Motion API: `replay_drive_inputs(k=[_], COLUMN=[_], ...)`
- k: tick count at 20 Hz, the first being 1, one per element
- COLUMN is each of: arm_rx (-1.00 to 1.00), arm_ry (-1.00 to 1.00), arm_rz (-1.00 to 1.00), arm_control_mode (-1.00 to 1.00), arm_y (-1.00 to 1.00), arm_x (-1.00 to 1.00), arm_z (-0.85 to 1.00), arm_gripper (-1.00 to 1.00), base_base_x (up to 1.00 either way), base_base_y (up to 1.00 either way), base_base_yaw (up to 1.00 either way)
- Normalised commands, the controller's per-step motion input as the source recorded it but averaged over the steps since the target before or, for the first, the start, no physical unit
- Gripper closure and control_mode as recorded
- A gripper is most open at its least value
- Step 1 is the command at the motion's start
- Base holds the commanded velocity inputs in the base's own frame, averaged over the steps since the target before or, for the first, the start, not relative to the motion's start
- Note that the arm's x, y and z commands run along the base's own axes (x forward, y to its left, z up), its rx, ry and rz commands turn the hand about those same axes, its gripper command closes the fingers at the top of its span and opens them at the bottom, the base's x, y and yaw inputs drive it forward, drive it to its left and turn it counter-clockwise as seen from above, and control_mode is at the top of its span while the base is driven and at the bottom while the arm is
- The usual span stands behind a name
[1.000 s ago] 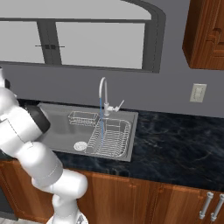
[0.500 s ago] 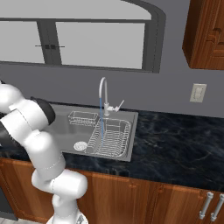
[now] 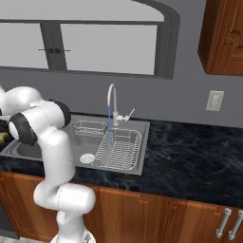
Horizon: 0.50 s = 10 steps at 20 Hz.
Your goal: Soak the sponge with water for a few seconds and then drop it inside the sink.
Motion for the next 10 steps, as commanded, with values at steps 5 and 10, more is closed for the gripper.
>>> replay_drive_inputs(k=[5,10], arm_rx=[-0.01,-0.13], arm_ry=[0.08,0.13], arm_rz=[0.00,0.01], arm_control_mode=[-1.00,-1.00], arm_y=[0.47,0.36], arm_x=[0.47,0.17], arm_z=[-0.06,0.01], arm_gripper=[-1.00,-1.00], base_base_x=[0.00,0.00], base_base_y=[0.00,0.00], base_base_yaw=[0.00,0.00])
